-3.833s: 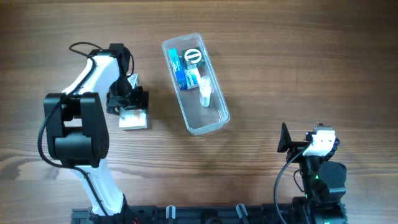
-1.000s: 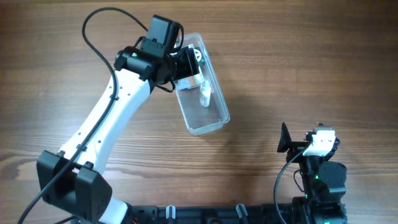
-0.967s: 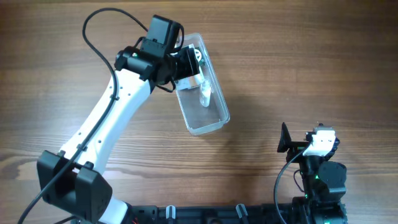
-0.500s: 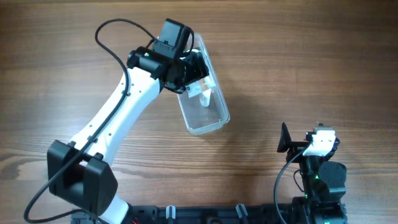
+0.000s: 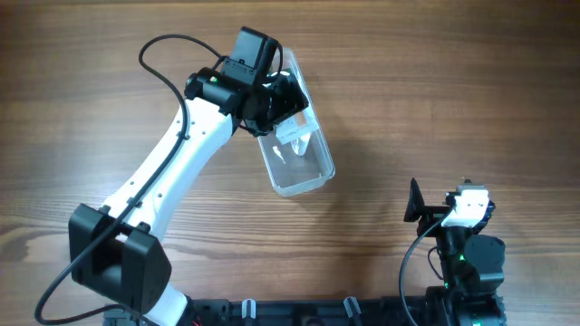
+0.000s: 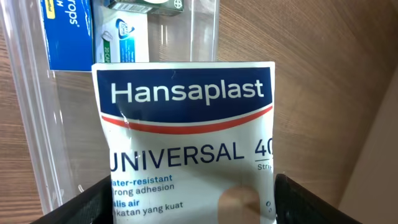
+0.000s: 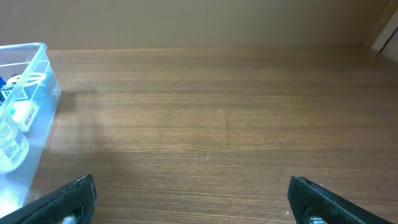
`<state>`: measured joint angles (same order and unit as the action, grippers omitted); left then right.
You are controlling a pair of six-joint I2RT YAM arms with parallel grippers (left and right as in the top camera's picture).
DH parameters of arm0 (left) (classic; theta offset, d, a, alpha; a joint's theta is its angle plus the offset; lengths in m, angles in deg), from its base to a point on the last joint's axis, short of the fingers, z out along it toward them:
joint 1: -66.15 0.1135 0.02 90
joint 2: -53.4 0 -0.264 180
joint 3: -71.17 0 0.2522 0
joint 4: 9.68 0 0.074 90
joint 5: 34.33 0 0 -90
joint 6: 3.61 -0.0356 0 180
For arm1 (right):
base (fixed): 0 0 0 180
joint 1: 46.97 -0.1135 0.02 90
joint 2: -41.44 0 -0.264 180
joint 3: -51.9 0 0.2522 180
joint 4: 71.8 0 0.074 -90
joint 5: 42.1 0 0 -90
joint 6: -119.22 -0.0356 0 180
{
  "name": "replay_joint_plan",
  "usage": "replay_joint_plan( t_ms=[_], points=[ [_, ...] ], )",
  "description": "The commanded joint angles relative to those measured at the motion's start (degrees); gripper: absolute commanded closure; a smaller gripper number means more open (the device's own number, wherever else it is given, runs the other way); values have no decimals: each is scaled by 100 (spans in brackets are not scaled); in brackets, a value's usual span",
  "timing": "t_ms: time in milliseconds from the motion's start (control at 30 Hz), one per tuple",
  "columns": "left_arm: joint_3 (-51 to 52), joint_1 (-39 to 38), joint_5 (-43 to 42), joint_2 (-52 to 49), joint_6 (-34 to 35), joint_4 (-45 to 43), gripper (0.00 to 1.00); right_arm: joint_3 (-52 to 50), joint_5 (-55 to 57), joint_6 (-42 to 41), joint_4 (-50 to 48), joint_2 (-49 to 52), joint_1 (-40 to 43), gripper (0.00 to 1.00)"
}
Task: Pack container
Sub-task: 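Lower the Hansaplast box into the container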
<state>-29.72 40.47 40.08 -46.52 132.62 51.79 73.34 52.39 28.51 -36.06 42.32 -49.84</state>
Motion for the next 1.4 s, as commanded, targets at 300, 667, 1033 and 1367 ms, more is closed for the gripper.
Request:
replay_joint_plan(
  t_ms=[300, 667, 1033, 1367],
  points=[
    [-94, 57, -114, 118, 260, 2, 22, -24, -33, 68, -28, -61, 33, 0],
    [-94, 184, -114, 256, 269, 9, 17, -24, -33, 70, -28, -61, 33, 0],
    [-94, 184, -111, 291, 315, 7, 14, -24, -33, 70, -28, -61, 33, 0],
    [-94, 247, -107, 385, 527, 4, 14, -24, -33, 70, -28, -61, 33, 0]
  ],
)
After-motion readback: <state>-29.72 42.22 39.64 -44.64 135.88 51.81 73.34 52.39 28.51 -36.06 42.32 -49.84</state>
